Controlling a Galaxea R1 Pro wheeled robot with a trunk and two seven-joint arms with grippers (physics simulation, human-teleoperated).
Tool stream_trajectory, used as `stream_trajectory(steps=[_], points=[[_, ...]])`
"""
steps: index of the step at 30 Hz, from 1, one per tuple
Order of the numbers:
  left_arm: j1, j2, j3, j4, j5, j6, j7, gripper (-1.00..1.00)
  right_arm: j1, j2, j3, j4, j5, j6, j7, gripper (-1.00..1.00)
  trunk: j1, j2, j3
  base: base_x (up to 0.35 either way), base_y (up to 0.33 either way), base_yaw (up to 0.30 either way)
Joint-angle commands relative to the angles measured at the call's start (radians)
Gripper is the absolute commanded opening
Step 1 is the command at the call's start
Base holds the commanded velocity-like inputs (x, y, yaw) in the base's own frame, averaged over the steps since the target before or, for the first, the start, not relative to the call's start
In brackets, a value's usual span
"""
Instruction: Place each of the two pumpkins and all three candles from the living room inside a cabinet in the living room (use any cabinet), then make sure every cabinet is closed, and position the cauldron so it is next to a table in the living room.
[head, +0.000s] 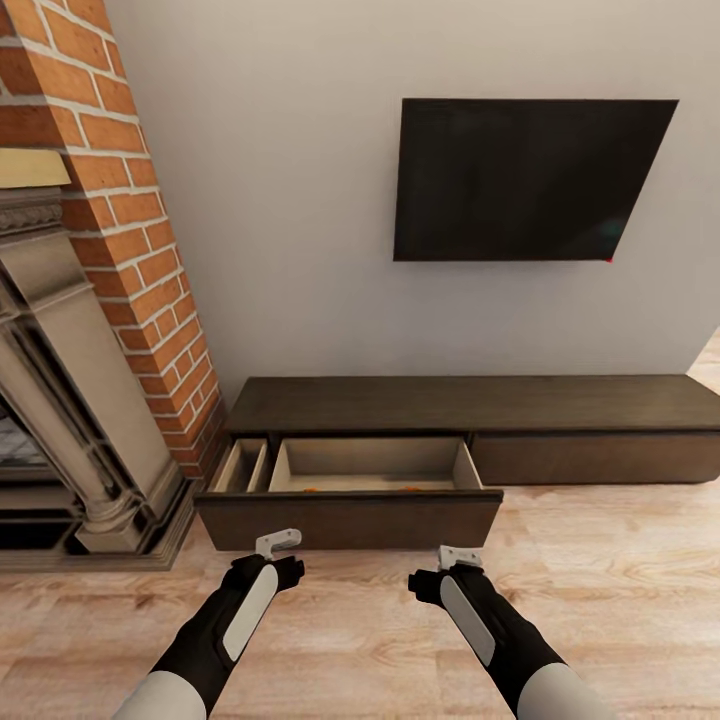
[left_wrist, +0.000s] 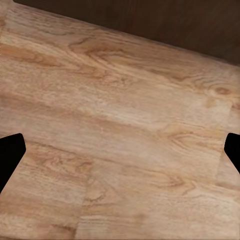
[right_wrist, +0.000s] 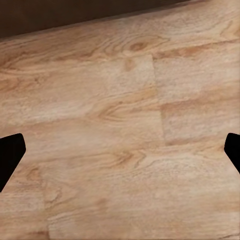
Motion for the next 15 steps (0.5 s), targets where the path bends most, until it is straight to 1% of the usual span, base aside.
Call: stream_trajectory(steps=[1, 5, 10, 12, 13, 15], points=[[-0.001, 0.000, -0.003, -0.001, 0.010, 0.001, 0.010, 1.00, -0.001, 0.000, 0.004, -0.001, -0.009, 0.001, -0.010, 1.00, 0.004, -0.008, -0.004, 0.000, 0.000, 0.000], [-0.001, 0.000, -0.005, 0.005, 0.004, -0.003, 0.009, 1.00, -0.001, -0.001, 0.004, -0.001, -0.007, -0.012, -0.010, 1.00, 0.019, -0.036, -0.017, 0.000, 0.000, 0.000], [-0.001, 0.000, -0.006, 0.011, 0.000, -0.012, 0.009, 1.00, -0.001, -0.001, 0.005, 0.005, -0.004, -0.075, -0.010, 1.00, 0.038, -0.071, -0.032, 0.000, 0.000, 0.000], [0.000, 0.000, -0.009, 0.012, -0.002, -0.032, 0.008, 1.00, -0.001, 0.000, 0.006, 0.009, 0.000, -0.101, -0.010, 1.00, 0.046, -0.085, -0.039, 0.000, 0.000, 0.000], [0.000, 0.001, -0.014, 0.013, -0.003, -0.054, 0.008, 1.00, -0.001, 0.000, 0.006, 0.011, 0.001, -0.119, -0.010, 1.00, 0.050, -0.092, -0.042, 0.000, 0.000, 0.000], [0.000, 0.002, -0.035, 0.020, -0.002, -0.105, 0.008, 1.00, -0.001, 0.000, 0.007, 0.013, 0.004, -0.153, -0.010, 1.00, 0.058, -0.106, -0.048, 0.000, 0.000, 0.000]])
